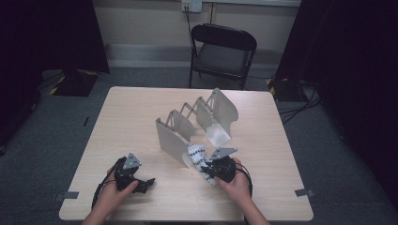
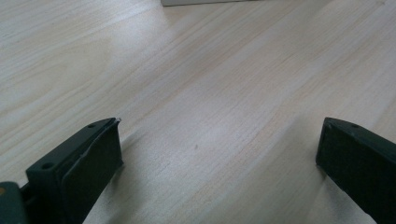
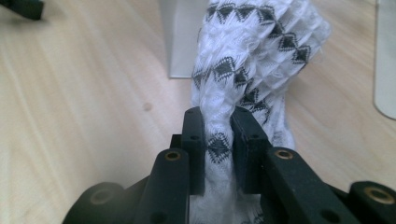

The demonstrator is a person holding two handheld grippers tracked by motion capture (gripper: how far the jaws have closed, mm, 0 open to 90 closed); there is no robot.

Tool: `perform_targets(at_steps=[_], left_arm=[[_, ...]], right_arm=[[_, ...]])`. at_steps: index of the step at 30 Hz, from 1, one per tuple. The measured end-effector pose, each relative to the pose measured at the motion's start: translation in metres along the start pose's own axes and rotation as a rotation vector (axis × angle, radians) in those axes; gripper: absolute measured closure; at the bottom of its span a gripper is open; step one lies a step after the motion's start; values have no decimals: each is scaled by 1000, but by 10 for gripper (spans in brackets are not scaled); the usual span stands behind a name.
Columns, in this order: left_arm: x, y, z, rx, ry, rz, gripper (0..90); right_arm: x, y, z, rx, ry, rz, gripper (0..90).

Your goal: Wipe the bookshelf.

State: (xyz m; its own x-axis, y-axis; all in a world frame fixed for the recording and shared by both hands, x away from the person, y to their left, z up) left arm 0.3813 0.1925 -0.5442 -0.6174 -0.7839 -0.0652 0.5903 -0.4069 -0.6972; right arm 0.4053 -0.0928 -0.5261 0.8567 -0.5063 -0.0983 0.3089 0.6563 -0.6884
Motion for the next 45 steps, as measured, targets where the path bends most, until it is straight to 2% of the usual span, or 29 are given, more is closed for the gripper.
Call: perform_targets(at_steps=[3,6,12,17,20,23,25,28,32,33,34,39,41,45], left_arm=[[0,0,0,0,0,0,0],[0,0,0,0,0,0,0],[0,0,0,0,-1,0,0],[0,0,0,0,-1,0,0],[0,0,0,0,-1,0,0],[0,0,0,0,-1,0,0],[0,0,0,0,0,0,0],[0,0,0,0,-1,0,0],[0,0,0,0,0,0,0],[0,0,0,0,0,0,0],[0,0,0,0,0,0,0],[0,0,0,0,0,0,0],[0,0,0,0,0,0,0],[0,0,0,0,0,3,0]], right_arm=[[-2,0,-1,8,-4,8,756],[-2,1,1,-7,-12,5,753],[1,11,11,-17,-10,18,740],[1,24,22,8,3,29,683],[1,27,25,18,22,34,609],[0,21,25,35,34,15,533],[2,12,23,52,41,-24,474],[5,-3,19,97,97,-39,432],[6,-16,9,132,160,-43,448],[6,-16,4,129,150,-53,486],[5,-15,1,128,147,-36,524],[5,-11,-1,120,159,-51,575],[2,-7,-1,110,146,-36,582],[-1,4,0,73,125,-54,607]])
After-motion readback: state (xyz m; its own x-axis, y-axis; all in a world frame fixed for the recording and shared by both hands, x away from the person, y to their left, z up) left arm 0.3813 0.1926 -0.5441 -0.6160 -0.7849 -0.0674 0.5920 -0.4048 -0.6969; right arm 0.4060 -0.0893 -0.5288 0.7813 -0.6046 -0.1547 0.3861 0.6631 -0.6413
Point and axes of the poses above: each handheld gripper's, and its own axes: y roughly forward along the jaws, z roughly out of its top, x roughly to its right, the point moved 6 cm from there along y, roughly forward along the jaws, and after that the axes turned 6 degrees about z, right-handed, at the moved point
